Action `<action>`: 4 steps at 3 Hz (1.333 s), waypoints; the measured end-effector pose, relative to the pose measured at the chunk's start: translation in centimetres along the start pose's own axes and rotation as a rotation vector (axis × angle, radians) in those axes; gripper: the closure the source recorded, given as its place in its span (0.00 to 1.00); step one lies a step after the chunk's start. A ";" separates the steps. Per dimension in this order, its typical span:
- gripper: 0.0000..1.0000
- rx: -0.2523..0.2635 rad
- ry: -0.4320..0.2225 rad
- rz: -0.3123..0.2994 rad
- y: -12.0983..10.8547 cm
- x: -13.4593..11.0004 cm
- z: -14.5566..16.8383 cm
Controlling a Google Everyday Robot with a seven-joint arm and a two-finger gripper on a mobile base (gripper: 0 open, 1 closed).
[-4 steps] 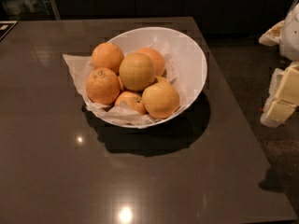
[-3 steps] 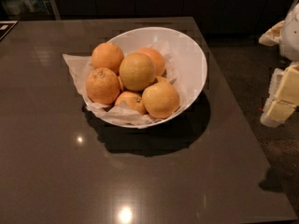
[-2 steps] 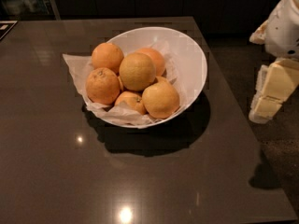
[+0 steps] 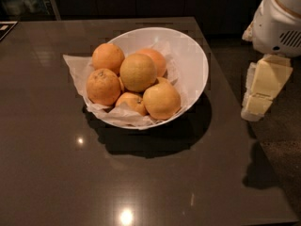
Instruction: Pick orange from white bowl
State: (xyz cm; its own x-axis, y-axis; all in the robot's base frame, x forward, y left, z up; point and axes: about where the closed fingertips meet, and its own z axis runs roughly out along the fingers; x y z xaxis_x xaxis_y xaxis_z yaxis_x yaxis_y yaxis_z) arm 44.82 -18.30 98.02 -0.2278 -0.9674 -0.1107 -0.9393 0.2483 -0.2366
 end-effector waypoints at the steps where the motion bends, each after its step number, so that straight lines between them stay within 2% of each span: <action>1: 0.00 0.023 0.028 -0.002 -0.2 -4.6 0.1; 2: 0.00 0.028 0.008 -0.004 0.0 -5.7 0.3; 4: 0.01 0.014 0.020 -0.029 1.1 -8.7 2.4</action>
Offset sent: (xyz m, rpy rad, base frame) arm 0.0021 0.0649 -0.0026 -0.0650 0.0943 -0.0130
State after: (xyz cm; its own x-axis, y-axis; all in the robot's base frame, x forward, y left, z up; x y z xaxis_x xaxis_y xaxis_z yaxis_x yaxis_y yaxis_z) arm 46.38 -9.54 96.39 -0.2060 -0.9749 -0.0843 -0.9419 0.2209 -0.2531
